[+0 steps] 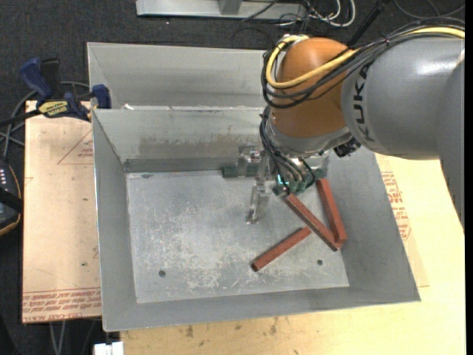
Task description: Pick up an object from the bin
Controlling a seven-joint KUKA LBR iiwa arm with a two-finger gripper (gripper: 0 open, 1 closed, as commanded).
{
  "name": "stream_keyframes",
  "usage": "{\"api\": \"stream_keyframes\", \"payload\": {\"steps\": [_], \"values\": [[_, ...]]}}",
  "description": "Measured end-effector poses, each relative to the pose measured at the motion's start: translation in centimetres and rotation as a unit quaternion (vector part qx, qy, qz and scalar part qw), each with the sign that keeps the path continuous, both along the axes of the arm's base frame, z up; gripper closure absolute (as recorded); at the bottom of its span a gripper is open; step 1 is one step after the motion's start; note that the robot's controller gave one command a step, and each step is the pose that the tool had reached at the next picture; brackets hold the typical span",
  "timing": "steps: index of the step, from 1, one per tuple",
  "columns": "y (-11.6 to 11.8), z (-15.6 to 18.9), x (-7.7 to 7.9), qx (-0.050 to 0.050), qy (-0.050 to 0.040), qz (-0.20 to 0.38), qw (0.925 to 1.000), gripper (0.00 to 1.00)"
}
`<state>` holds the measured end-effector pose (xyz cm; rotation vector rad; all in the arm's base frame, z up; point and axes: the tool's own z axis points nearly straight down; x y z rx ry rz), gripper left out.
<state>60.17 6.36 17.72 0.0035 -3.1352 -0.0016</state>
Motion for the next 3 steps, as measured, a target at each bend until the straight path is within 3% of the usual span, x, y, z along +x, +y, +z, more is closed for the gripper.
{"api": "stream_keyframes", "payload": {"steps": [1,2,3], "values": [[-9.2,-11.1,-6.4,0.000,0.0008,-0.068,0.9977,0.00],[-7.7,-10.6,-5.9,0.000,-0.0060,0.108,0.9942,0.00],[-7.6,-10.4,-5.9,0.001,-0.0051,0.107,0.9942,1.00]]}}
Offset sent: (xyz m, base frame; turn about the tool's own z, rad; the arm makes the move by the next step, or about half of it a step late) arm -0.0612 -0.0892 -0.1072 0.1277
